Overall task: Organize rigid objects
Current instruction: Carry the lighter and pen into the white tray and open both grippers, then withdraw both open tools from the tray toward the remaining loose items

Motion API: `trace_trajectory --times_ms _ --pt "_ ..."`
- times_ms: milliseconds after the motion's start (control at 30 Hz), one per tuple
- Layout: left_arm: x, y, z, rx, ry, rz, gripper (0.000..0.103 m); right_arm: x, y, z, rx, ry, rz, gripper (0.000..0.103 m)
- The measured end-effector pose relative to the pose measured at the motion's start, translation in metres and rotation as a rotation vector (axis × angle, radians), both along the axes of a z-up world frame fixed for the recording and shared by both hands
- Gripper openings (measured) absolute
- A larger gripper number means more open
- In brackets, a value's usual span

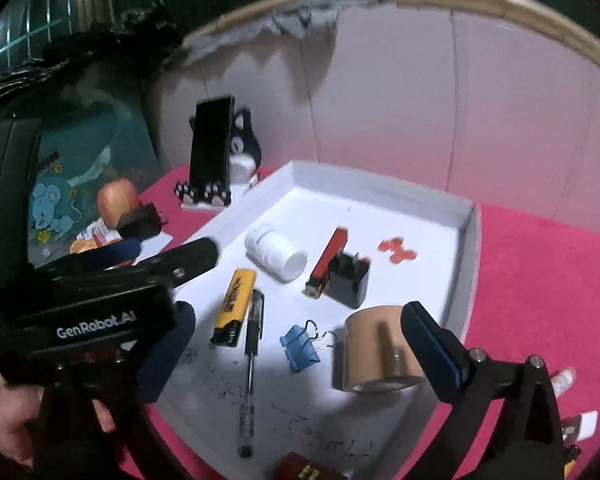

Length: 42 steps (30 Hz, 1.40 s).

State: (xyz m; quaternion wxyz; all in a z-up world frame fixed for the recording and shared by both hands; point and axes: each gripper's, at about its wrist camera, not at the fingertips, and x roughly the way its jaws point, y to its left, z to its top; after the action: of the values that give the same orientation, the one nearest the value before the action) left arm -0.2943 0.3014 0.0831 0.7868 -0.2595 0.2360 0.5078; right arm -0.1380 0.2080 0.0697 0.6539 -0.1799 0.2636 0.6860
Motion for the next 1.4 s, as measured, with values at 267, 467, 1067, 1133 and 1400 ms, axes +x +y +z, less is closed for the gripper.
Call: trace_trajectory --times_ms 267,467,1067,1133,1400 --pt "-0.013 -0.028 0.020 0.060 -0.088 0.019 0.103 0.012 -0.030 0.014 0.059 -0.006 -0.049 0.103" --pt "0.009 -0.048 0.030 0.090 -0.077 -0.057 0.103 0.039 -0.058 0.023 0.094 0.058 -0.123 0.103" --pt "0.116 -0.116 0.020 0.118 0.086 -0.355 0.103 0.128 -0.145 0.020 0.134 0.193 -0.358 0.103" --pt "0.125 -0.121 0.017 0.117 0.100 -0.386 0.103 0.137 -0.153 0.019 0.137 0.209 -0.378 0.103" --pt "0.180 -0.152 -0.004 0.075 0.188 -0.572 0.103 0.178 -0.189 0.014 0.157 0.248 -0.486 0.103"
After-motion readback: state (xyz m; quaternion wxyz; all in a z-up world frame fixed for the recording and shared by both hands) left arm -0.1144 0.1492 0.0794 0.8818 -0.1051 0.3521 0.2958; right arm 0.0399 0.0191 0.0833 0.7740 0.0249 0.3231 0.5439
